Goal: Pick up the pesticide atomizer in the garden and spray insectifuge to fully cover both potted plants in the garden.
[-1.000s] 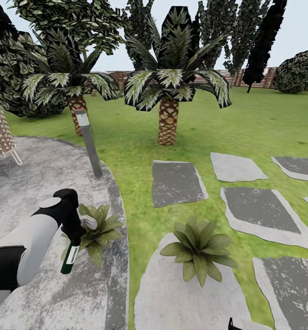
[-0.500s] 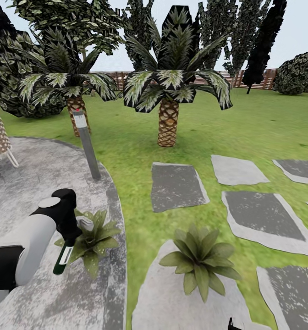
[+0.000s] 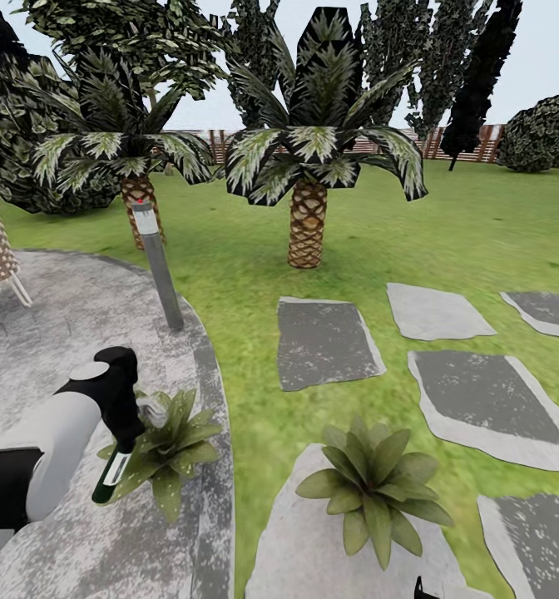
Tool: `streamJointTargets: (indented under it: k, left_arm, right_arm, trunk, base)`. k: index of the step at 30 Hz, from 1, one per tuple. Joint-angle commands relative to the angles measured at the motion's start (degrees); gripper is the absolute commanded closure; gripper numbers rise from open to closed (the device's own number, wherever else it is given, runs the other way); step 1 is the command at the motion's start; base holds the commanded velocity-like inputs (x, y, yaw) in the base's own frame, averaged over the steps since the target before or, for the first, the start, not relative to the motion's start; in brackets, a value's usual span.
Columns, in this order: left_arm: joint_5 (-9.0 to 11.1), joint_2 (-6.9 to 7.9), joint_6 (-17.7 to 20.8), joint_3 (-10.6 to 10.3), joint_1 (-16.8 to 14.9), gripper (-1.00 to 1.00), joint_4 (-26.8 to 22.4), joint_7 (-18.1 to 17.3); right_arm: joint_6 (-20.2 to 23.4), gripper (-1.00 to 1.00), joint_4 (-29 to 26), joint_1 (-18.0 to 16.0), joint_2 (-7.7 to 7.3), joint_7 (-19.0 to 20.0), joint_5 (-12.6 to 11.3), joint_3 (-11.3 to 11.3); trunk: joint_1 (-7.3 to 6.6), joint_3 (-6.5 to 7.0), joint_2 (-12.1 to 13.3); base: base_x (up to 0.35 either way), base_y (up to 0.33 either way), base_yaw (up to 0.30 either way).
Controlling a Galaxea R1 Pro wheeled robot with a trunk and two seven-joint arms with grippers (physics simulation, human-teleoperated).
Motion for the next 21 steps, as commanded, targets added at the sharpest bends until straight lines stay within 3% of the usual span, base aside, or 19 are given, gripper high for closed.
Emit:
streamJointTargets:
  k: [1,8,11,21]
  left_arm:
    - [-0.50,-0.02,-0.74,0.05,0.27,1.00,-0.05,-0.49]
    - [-0.38,-1.96,-1.59,0.36,-0.16,1.00,-0.21,-0.49]
    - [-0.41,-1.33,-1.27,0.41,-0.38,1.00,-0.53,-0.49]
    - [-0.45,-2.11,-0.89,0.36,-0.34,1.00,-0.92,-0.49]
  right_arm:
    - [-0.16,-1.00,0.05,-0.03,0.00,-0.24,0.61,-0.40]
    - [-0.16,-1.00,0.05,-0.04,-0.99,-0.24,0.70,-0.40]
    - [-0.12,-1.00,0.05,-0.03,-1.05,-0.24,0.70,-0.40]
    - [-0.12,-1.00,0.05,-0.04,-1.02,-0.24,0.70,-0.40]
  trunk:
    - [-0.01,-0.05,-0.02]
    - [-0.01,-0.05,-0.02]
    - [-0.01,-0.05,-0.02]
    - [-0.01,-0.05,-0.02]
  base:
    - [0.000,0.000,0.000]
    - [0.000,0.000,0.000]
    - [0.000,-0.021,0.000]
    - [0.000,-0.246,0.000]
